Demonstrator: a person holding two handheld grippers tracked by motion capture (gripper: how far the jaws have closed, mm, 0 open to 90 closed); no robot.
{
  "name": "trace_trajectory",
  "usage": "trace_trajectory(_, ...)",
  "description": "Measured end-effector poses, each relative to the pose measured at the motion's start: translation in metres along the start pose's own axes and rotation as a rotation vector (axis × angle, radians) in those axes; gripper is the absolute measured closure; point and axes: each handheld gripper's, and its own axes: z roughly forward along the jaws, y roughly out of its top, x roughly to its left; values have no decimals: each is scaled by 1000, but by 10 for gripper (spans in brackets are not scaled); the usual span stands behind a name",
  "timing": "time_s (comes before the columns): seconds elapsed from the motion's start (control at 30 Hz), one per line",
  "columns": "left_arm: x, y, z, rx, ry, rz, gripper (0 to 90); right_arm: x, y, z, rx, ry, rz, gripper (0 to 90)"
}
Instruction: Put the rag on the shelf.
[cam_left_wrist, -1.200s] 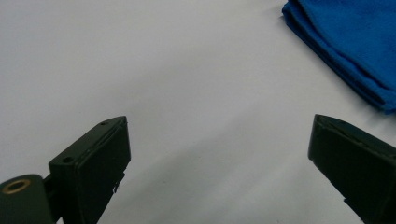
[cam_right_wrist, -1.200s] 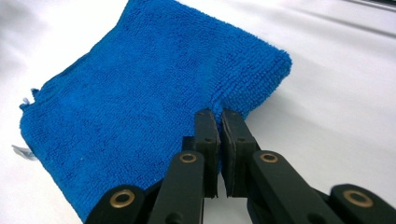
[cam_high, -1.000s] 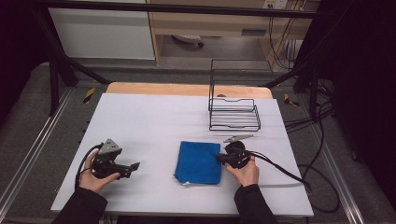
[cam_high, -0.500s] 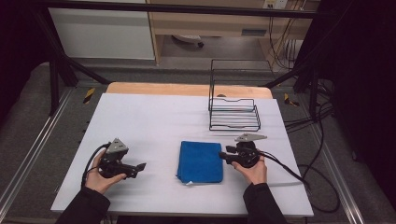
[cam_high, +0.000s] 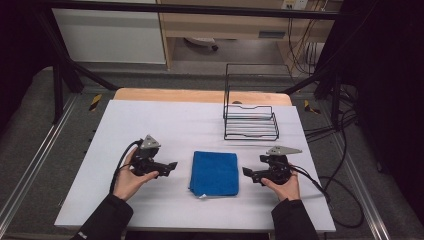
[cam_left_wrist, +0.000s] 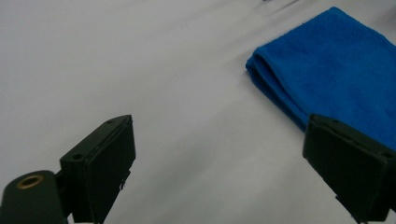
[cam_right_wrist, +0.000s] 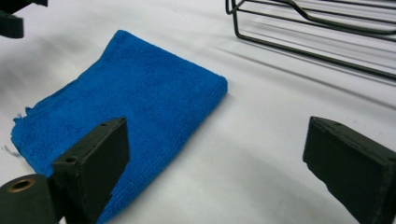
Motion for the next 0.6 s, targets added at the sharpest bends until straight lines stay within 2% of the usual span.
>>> trace_trajectory(0.1, -5, 11, 12, -5, 2, -11, 131, -3, -3, -3, 5, -8, 17, 50)
trace_trajectory(0.3, -13, 27, 37, -18, 2, -38, 218, -2, -8, -6, -1, -7, 20, 48)
trace_trajectory(0.43, -16, 34, 55, -20, 0, -64, 321, -1, -8, -5, -3, -2, 21, 50)
trace_trajectory(0.5, -17, 36, 64, -3, -1, -70, 384, -1, -9, -5, 2, -3, 17, 50)
trace_trajectory(0.6, -19, 38, 75, 20, 7, -55, 443, 0, -10, -4, 6, -7, 12, 52)
